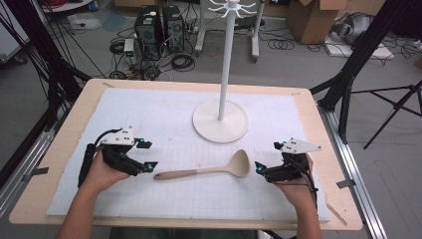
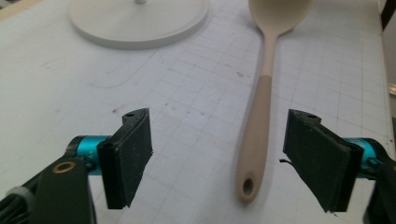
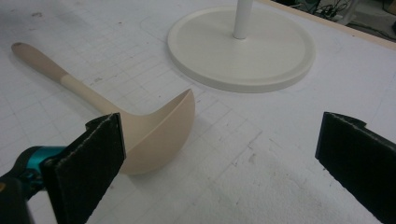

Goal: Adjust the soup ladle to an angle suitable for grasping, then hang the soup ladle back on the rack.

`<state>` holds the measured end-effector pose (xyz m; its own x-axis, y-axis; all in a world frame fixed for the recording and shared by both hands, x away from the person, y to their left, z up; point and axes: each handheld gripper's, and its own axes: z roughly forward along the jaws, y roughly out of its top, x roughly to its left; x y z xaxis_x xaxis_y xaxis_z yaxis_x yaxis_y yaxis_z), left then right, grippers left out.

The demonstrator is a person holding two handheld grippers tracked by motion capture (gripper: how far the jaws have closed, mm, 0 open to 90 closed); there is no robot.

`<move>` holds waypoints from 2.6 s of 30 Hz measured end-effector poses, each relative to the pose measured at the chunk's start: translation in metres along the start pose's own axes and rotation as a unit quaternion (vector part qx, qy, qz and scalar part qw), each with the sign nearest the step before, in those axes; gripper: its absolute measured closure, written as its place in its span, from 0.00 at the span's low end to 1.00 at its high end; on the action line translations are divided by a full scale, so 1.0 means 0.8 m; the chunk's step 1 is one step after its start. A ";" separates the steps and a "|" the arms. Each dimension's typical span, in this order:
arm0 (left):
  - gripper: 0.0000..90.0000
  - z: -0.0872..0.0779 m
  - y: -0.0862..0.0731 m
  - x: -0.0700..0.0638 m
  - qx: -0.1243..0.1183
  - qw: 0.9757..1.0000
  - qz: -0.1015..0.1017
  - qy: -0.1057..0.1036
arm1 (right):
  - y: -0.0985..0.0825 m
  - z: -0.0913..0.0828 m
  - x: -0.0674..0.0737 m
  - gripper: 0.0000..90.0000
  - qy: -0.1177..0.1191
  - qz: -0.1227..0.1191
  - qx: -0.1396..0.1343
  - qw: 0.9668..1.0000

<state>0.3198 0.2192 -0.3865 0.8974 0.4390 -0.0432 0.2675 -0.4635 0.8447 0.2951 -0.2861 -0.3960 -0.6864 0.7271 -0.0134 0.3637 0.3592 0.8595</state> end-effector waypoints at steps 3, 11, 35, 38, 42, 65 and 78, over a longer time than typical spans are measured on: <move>0.22 -0.013 -0.007 0.003 -0.006 1.000 -0.008 0.016 | 0.000 0.001 -0.001 0.00 0.000 0.000 0.000 1.000; 0.13 -0.044 -0.014 0.014 -0.034 0.998 -0.019 0.047 | 0.000 -0.001 -0.002 0.00 -0.001 0.001 -0.005 1.000; 0.07 -0.066 -0.026 0.030 -0.061 0.995 -0.037 0.076 | -0.003 0.002 -0.004 0.00 0.002 0.006 -0.002 1.000; 0.07 -0.065 -0.028 0.031 -0.058 0.995 -0.039 0.077 | -0.002 0.002 -0.004 0.00 0.002 0.003 -0.004 1.000; 0.07 -0.066 -0.030 0.032 -0.056 0.994 -0.041 0.080 | 0.000 -0.001 -0.002 0.00 0.004 0.000 -0.011 1.000; 0.07 -0.078 -0.033 0.033 -0.047 0.993 -0.040 0.100 | 0.053 0.034 0.037 0.00 0.092 -0.080 0.006 0.993; 0.07 -0.081 -0.032 0.032 -0.049 0.993 -0.036 0.096 | 0.083 0.097 0.072 0.00 0.160 -0.124 0.068 0.977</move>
<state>0.3129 0.2923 -0.3747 0.7910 0.6118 -0.0108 0.2846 -0.3522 0.8916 0.3286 -0.1745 -0.3792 -0.9183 0.3943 -0.0338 0.2254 0.5913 0.7743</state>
